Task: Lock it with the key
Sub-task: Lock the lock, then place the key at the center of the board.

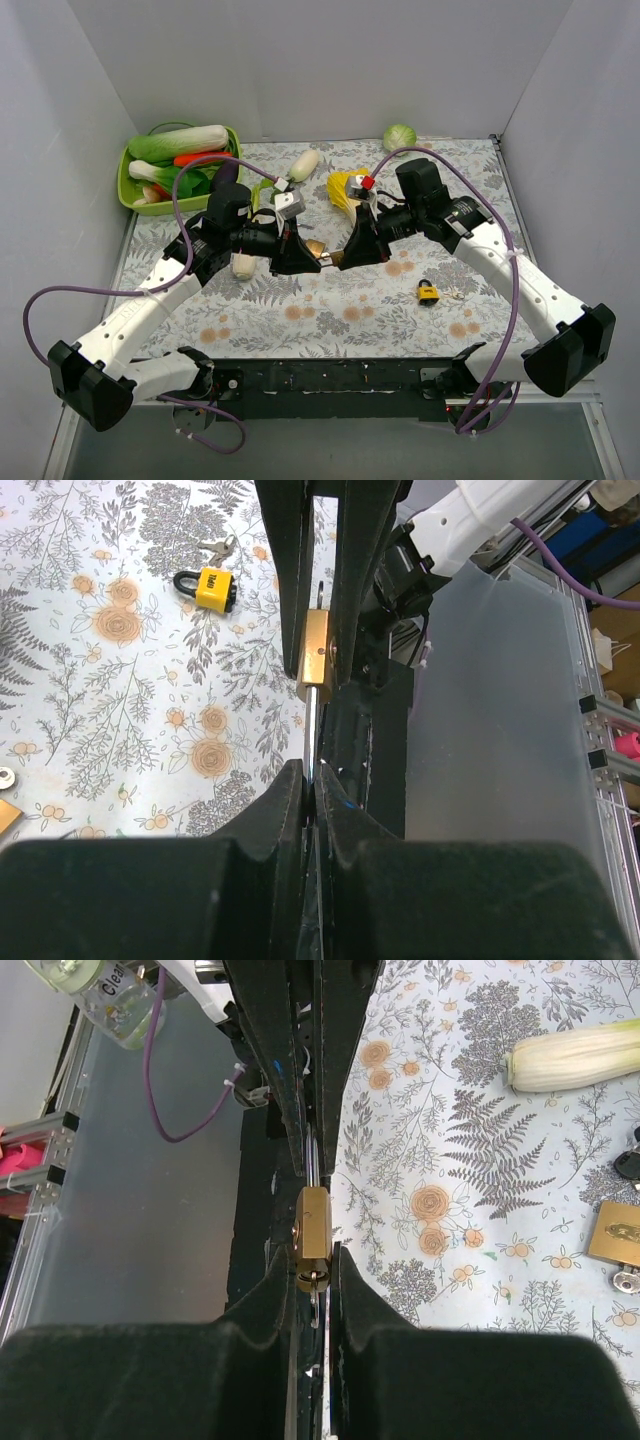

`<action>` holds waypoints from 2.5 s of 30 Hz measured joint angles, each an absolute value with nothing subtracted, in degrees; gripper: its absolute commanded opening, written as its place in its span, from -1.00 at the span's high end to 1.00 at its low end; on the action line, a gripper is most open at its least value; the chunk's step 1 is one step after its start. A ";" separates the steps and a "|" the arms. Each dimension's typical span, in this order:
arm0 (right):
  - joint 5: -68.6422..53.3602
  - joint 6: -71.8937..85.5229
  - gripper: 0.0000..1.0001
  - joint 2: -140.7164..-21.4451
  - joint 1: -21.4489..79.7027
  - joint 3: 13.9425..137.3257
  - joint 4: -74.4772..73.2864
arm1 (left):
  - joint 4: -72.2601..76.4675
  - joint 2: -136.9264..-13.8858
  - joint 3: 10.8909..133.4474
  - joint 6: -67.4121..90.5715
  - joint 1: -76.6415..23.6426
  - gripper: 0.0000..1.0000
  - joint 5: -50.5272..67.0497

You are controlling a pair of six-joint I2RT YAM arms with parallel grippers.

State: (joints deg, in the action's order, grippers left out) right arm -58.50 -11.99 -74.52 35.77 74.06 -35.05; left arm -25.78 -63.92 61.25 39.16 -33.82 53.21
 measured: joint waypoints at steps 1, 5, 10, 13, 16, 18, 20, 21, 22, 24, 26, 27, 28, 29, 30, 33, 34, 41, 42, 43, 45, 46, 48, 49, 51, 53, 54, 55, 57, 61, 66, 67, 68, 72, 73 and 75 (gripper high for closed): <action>-58.48 -12.14 0.97 -74.63 35.77 74.06 -35.05 | -25.96 -63.90 61.25 38.92 -33.82 1.00 52.93; -58.46 -12.14 0.97 -74.65 35.77 74.00 -34.94 | -26.00 -63.90 61.25 38.94 -33.89 1.00 52.82; -58.65 -10.98 0.97 -74.59 35.77 73.19 -33.65 | -25.69 -64.07 61.19 41.36 -33.87 1.00 52.99; -58.57 -11.35 0.44 -74.59 35.77 73.28 -34.20 | -25.71 -64.14 61.17 42.00 -33.87 1.00 53.12; -58.06 -12.93 0.07 -74.87 35.75 74.22 -36.36 | -25.19 -63.96 60.66 41.15 -33.93 1.00 53.45; -58.43 -14.83 -0.03 -75.42 35.75 75.24 -37.91 | -23.66 -63.90 60.31 40.29 -33.87 1.00 53.39; -58.48 -17.04 -0.05 -75.75 35.22 76.27 -40.51 | -23.22 -63.57 59.81 39.16 -33.50 1.00 54.00; -58.26 -18.33 -0.04 -75.81 34.54 76.79 -42.17 | -23.51 -63.29 59.53 38.39 -33.26 1.00 54.43; -57.95 -19.59 -0.04 -75.81 33.80 77.43 -43.79 | -23.97 -63.09 59.35 37.34 -33.08 1.00 54.92; -57.10 -22.06 -0.04 -75.81 32.60 78.65 -46.89 | -24.40 -63.00 59.33 36.03 -32.82 1.00 55.42; -56.27 -24.36 0.01 -75.81 32.01 79.81 -49.41 | -25.43 -62.98 59.33 34.41 -32.77 1.00 55.94; -55.96 -25.21 0.04 -75.81 31.99 80.31 -50.54 | -26.06 -63.00 59.33 33.61 -32.77 1.00 56.14; -55.68 -25.98 0.06 -75.81 31.99 80.79 -51.55 | -26.70 -63.00 59.33 32.95 -32.77 1.00 56.23; -55.46 -26.61 0.09 -75.85 31.99 81.28 -52.45 | -27.09 -63.00 59.33 32.49 -32.77 1.00 56.29; -55.31 -27.11 0.09 -75.88 31.99 81.67 -53.08 | -27.42 -63.07 59.33 32.01 -32.77 1.00 56.38; -54.96 -27.64 0.09 -75.92 32.01 82.19 -54.04 | -28.27 -63.40 59.33 31.07 -32.77 1.00 56.58; -54.94 -27.66 0.10 -75.99 32.01 82.21 -54.06 | -28.45 -63.55 59.33 30.85 -32.77 1.00 56.60; -55.00 -27.14 0.23 -77.54 32.77 82.39 -54.04 | -29.08 -64.69 59.33 30.17 -32.77 1.00 56.64; -54.96 -26.89 0.26 -77.73 33.12 82.39 -53.95 | -29.15 -64.77 59.33 30.15 -32.77 1.00 56.64; -54.92 -26.74 0.31 -77.84 33.58 82.37 -53.82 | -29.19 -64.84 59.33 30.06 -32.77 1.00 56.66; -54.74 -26.26 0.44 -78.00 34.41 82.37 -53.60 | -29.17 -64.97 59.33 29.93 -32.77 1.00 56.71; -54.70 -26.09 0.53 -78.08 34.76 82.37 -53.45 | -29.19 -65.04 59.33 29.87 -32.77 1.00 56.77; -54.52 -25.74 0.90 -78.28 35.38 82.37 -53.34 | -29.23 -65.14 59.33 29.80 -32.77 1.00 56.82; -54.43 -25.67 0.97 -78.41 35.48 82.37 -53.17 | -29.36 -65.17 59.33 29.80 -32.80 1.00 56.90; -54.15 -25.43 0.97 -78.74 35.55 82.37 -52.86 | -29.54 -65.14 59.33 29.78 -32.80 1.00 57.06; -54.13 -25.50 0.97 -79.05 35.55 82.37 -52.86 | -29.65 -65.17 59.33 29.78 -32.77 1.00 56.75; -54.13 -25.61 0.97 -79.13 35.55 82.37 -52.86 | -29.82 -65.17 59.33 29.78 -32.77 1.00 56.62; -54.06 -25.74 0.97 -79.15 35.55 82.30 -52.84 | -29.98 -65.17 59.33 29.78 -32.77 1.00 56.53; -53.84 -25.93 0.97 -79.15 35.55 82.04 -52.97 | -30.09 -65.17 59.33 29.78 -32.80 1.00 56.18; -54.02 -27.05 0.97 -79.13 34.11 80.90 -53.76 | -30.13 -65.14 58.61 29.74 -32.80 1.00 55.51; -53.98 -30.35 0.97 -79.13 27.44 78.65 -58.87 | -30.98 -64.45 56.90 28.97 -31.35 1.00 54.76; -53.87 -30.55 0.97 -79.09 25.82 77.62 -59.37 | -31.22 -64.25 56.71 28.77 -30.96 1.00 54.74; -53.67 -30.30 0.97 -79.02 24.36 76.42 -59.44 | -31.35 -64.05 56.53 28.71 -30.59 1.00 54.68; -48.12 -23.88 0.97 -75.77 18.09 65.45 -53.63 | -30.92 -63.70 55.51 29.43 -29.63 1.00 54.52; -45.69 -21.17 0.97 -74.19 16.64 62.30 -51.18 | -30.61 -63.68 55.18 29.85 -29.50 1.00 54.46; -39.59 -15.22 0.97 -70.08 14.87 55.81 -46.19 | -29.67 -63.64 54.41 30.92 -29.34 1.00 54.30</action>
State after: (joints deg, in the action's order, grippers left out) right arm -39.59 -15.22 -70.08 14.87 55.81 -46.19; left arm -29.67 -63.64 54.41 30.92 -29.34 54.30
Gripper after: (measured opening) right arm 0.022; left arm 0.037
